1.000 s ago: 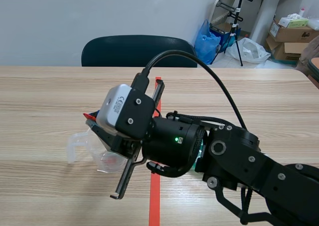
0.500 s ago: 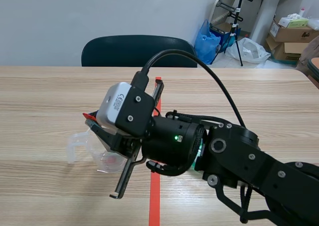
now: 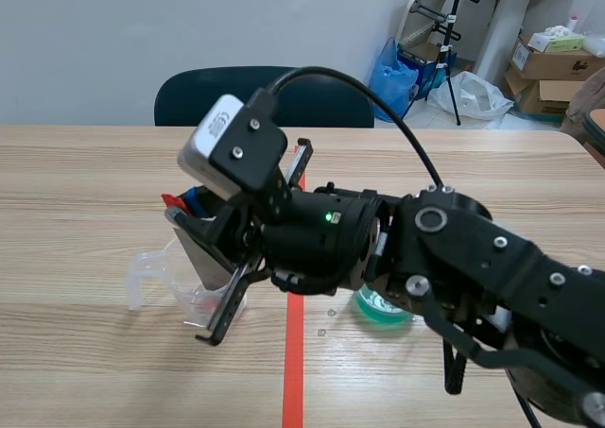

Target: Do the redox reaction experiment

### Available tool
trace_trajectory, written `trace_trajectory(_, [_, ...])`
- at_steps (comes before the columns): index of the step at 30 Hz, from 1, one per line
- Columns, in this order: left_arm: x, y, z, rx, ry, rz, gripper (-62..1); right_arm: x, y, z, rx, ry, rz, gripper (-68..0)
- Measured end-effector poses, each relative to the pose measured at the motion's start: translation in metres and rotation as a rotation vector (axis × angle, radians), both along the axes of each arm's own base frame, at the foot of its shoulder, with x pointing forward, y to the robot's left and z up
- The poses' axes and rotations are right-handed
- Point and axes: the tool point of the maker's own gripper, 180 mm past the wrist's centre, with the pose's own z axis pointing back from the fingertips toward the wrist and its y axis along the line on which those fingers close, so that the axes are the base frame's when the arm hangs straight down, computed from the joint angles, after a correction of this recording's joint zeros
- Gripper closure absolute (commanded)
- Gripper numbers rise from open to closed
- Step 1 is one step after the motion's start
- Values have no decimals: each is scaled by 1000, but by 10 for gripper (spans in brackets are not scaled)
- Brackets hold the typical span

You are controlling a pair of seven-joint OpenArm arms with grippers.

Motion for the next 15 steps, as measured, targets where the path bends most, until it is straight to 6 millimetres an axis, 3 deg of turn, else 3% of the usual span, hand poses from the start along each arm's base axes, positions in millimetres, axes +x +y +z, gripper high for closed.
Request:
trace_trajectory(7, [0, 0, 0, 0, 0, 0, -623, 5, 0, 49, 33, -38, -20, -7])
trace_trajectory(15, [0, 0, 0, 0, 0, 0, -623, 2, 0, 75, 53, -1, -24, -7])
